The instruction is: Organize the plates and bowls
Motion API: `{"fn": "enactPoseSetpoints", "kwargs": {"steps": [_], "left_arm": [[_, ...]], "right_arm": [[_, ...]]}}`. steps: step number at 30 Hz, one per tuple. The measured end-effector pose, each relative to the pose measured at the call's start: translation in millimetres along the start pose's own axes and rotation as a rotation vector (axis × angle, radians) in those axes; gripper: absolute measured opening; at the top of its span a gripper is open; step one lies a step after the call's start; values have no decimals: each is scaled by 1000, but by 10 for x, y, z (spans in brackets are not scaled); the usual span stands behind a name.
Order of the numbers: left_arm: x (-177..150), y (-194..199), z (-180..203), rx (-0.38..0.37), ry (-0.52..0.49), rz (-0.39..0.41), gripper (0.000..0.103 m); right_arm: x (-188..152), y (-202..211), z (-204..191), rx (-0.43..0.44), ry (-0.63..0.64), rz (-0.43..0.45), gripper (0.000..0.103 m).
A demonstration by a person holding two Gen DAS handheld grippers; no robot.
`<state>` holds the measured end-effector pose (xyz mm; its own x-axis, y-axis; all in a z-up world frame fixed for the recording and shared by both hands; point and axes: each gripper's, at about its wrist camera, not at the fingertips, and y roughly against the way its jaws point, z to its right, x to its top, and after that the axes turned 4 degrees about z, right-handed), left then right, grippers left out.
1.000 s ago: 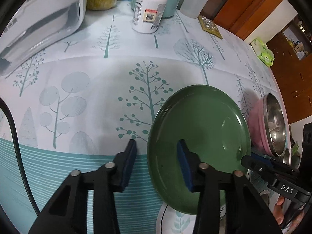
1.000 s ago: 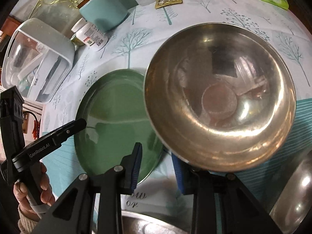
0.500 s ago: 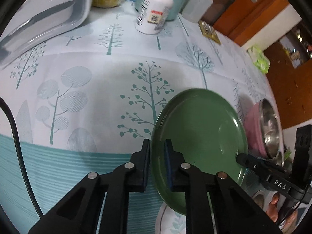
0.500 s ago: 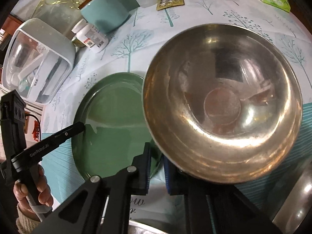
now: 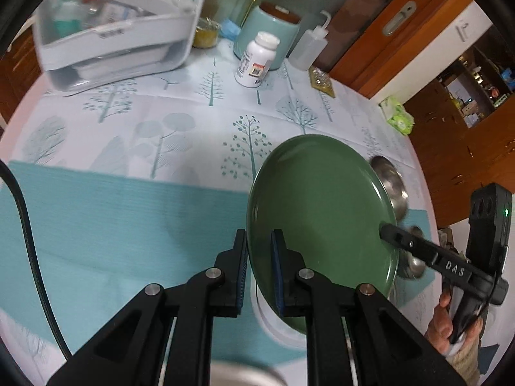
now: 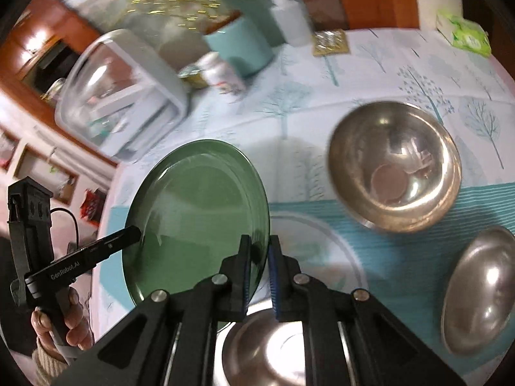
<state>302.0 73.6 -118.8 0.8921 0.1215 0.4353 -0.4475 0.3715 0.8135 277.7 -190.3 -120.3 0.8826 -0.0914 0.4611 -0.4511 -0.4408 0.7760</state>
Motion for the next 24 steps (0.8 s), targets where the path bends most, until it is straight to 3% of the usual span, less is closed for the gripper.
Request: {"fn": "enactPoseSetpoints", "kwargs": {"steps": [12,17,24], "left_arm": [[-1177,1130,-293,-1,74,43,12],[-1754,1370,-537,7,130,61,12],[-2408,1276,-942,35,229,52,12]], "right_arm": [[-784,607,-716,101,226,-10,9],[-1230,505,-852,138,281,-68,9],[-1849,122,-928,134,335,-161,9]]}}
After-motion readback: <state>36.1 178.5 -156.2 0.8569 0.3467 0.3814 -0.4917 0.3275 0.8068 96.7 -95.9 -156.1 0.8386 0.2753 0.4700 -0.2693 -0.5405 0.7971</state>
